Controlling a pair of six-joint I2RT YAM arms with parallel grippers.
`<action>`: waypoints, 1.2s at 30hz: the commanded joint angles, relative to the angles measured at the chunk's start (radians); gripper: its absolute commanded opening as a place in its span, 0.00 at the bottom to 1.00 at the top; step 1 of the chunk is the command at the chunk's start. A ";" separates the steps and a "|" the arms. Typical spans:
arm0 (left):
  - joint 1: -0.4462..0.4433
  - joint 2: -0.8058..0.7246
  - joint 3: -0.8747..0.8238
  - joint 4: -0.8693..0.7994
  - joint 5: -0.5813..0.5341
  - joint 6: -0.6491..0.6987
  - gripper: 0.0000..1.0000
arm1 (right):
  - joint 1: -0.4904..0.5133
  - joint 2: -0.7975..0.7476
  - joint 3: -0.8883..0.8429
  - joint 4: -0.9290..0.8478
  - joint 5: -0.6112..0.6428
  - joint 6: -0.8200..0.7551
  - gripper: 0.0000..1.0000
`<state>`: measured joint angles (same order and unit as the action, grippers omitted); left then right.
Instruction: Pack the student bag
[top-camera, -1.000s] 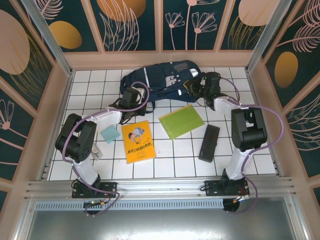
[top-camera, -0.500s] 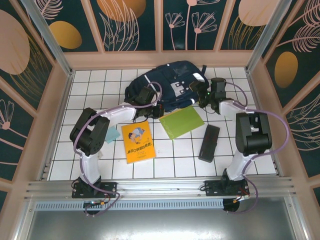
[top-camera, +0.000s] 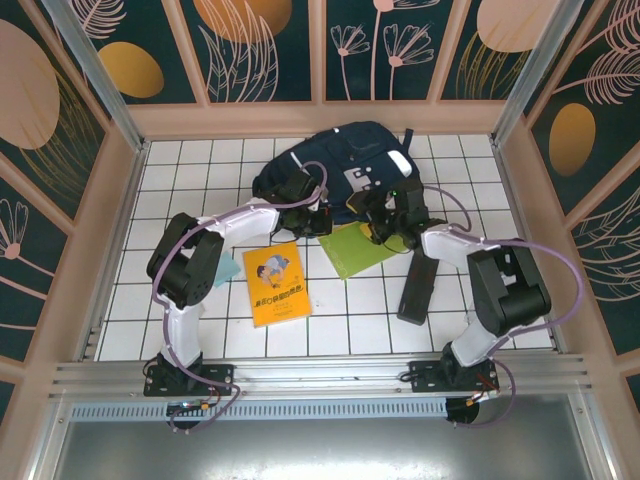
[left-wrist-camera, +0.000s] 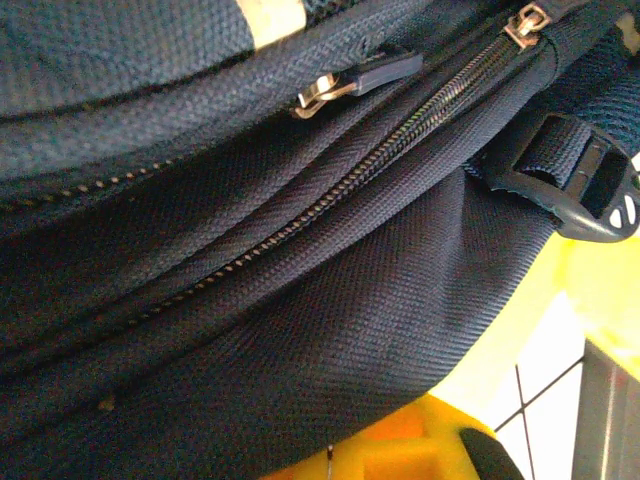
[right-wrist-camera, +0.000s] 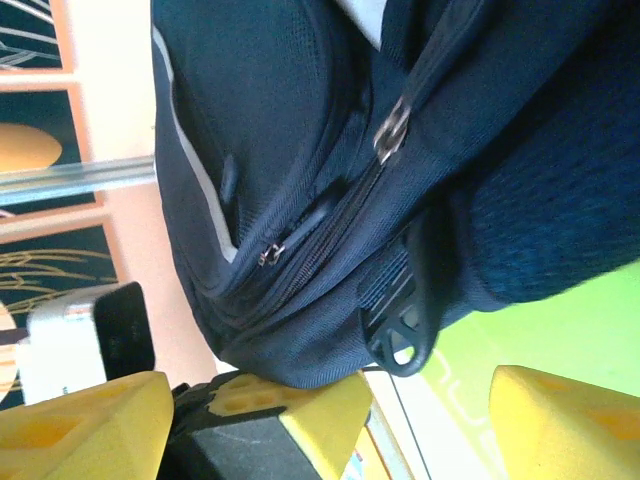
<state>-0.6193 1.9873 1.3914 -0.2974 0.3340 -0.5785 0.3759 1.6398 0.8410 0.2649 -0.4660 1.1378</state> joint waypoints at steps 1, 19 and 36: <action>-0.021 -0.036 0.044 -0.017 0.045 -0.014 0.00 | 0.019 0.080 -0.017 0.162 -0.035 0.116 0.81; 0.002 -0.022 0.101 -0.348 -0.391 0.234 0.00 | 0.021 0.187 0.094 0.183 0.145 0.020 0.00; 0.123 -0.050 0.095 -0.471 -0.369 0.362 0.00 | -0.047 0.140 0.211 -0.067 0.289 -0.318 0.00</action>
<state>-0.5137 1.9705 1.4960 -0.6846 -0.0288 -0.2459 0.3885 1.8175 0.9874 0.2028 -0.3401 0.9428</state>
